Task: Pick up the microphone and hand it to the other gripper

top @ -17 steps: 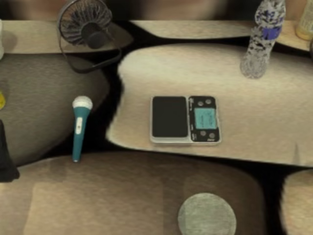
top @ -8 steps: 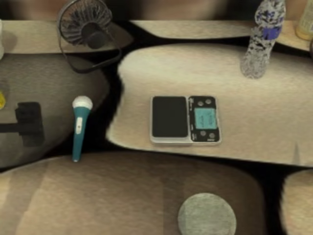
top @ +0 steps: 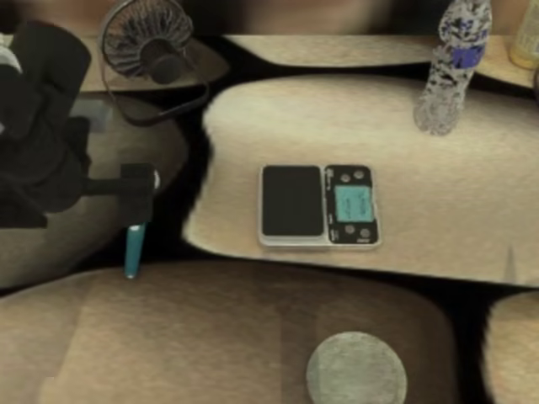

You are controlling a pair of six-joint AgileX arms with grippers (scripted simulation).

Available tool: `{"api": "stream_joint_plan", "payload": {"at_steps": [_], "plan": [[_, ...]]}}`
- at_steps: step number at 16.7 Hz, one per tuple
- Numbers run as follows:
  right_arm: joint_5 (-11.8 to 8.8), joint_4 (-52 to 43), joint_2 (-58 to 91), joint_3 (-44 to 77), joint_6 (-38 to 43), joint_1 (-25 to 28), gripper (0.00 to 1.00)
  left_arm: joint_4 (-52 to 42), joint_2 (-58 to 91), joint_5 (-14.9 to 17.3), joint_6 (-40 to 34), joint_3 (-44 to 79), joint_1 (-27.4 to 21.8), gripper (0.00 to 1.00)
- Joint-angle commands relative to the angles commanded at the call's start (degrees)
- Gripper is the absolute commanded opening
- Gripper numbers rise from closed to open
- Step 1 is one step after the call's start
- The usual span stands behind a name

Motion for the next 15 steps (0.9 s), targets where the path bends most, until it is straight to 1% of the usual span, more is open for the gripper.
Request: {"api": "stream_joint_plan", "payload": {"at_steps": [3,6,12,15], "plan": [[0.0,0.0,0.0,0.0,0.0,0.0,1.0,-4.2,8.4,0.0,-1.4,6.7,-1.6,1.0],[0.0,0.0,0.0,0.0,0.0,0.0,1.0,-6.0,12.3,0.0,-2.1,9.8,-2.3,1.0],[0.0,0.0,0.0,0.0,0.0,0.0,1.0,-5.7,12.3,0.0,-2.0,9.6,-2.0,1.0],[0.0,0.0,0.0,0.0,0.0,0.0,1.0,-1.9,14.8,0.0,-1.8,8.0,-2.1,1.0]]}}
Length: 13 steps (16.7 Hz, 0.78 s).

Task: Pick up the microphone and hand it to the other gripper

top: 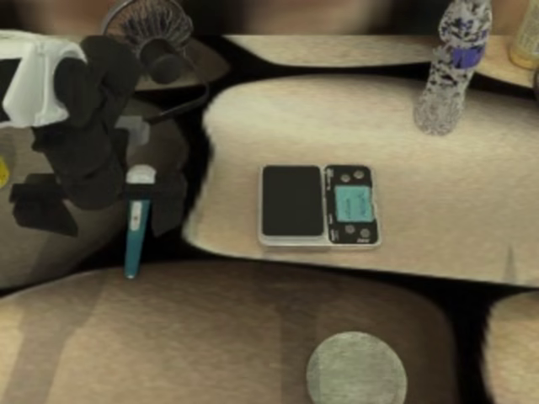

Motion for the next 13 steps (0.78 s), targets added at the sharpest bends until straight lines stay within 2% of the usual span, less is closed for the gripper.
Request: {"api": "stream_joint_plan", "payload": {"at_steps": [7,12,13], "plan": [[0.0,0.0,0.0,0.0,0.0,0.0,1.0,15.7,9.3,0.1,0.4,-6.2,0.2,1.0],[0.0,0.0,0.0,0.0,0.0,0.0,1.0,16.5,9.8,0.1,0.4,-6.5,0.3,1.0],[0.0,0.0,0.0,0.0,0.0,0.0,1.0,16.5,9.8,0.1,0.4,-6.5,0.3,0.92]]}}
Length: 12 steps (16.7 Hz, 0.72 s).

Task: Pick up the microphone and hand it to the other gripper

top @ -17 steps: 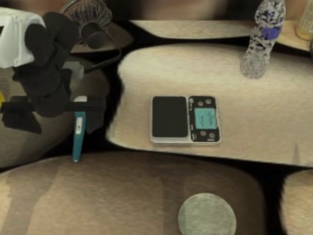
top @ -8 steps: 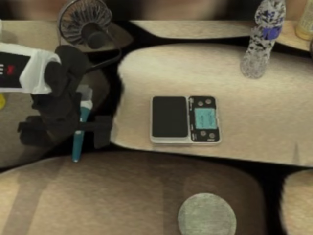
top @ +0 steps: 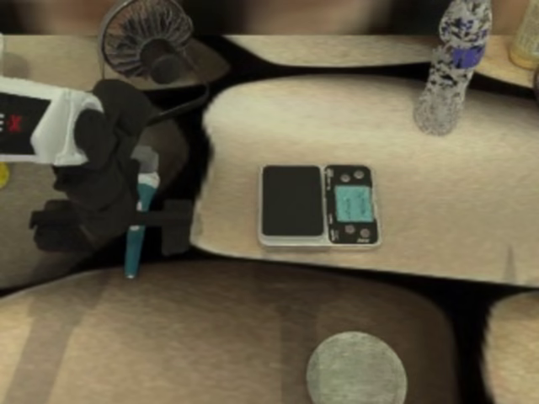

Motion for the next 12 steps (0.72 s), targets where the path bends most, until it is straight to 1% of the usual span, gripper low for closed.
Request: {"api": "stream_joint_plan", "payload": {"at_steps": [12], "plan": [[0.0,0.0,0.0,0.0,0.0,0.0,1.0,0.0,0.0,0.0,0.0,0.0,0.0,0.02]]}}
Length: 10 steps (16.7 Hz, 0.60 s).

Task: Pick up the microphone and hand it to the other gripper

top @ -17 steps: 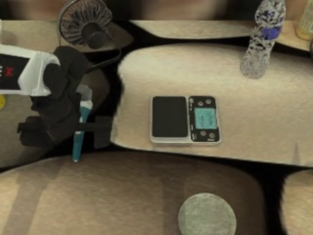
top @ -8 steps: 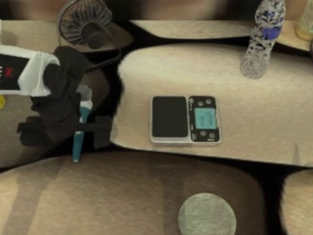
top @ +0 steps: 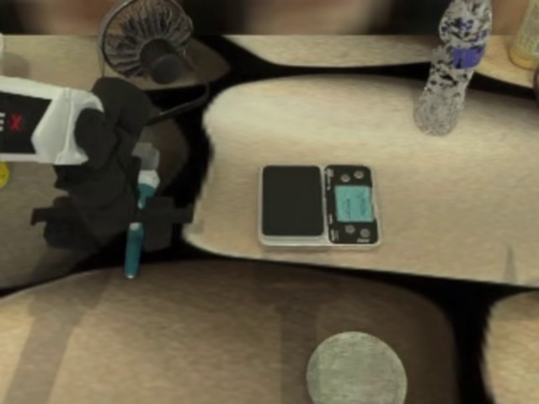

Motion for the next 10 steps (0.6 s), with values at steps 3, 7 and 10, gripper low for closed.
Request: {"api": "stream_joint_plan", "payload": {"at_steps": [3,7,10], "plan": [[0.0,0.0,0.0,0.0,0.0,0.0,1.0,0.0,0.0,0.0,0.0,0.0,0.0,0.0],[0.0,0.0,0.0,0.0,0.0,0.0,1.0,0.0,0.0,0.0,0.0,0.0,0.0,0.0],[0.0,0.0,0.0,0.0,0.0,0.0,1.0,-1.7,-3.7,-0.9,0.7,1.4,-0.1,0.0]]}}
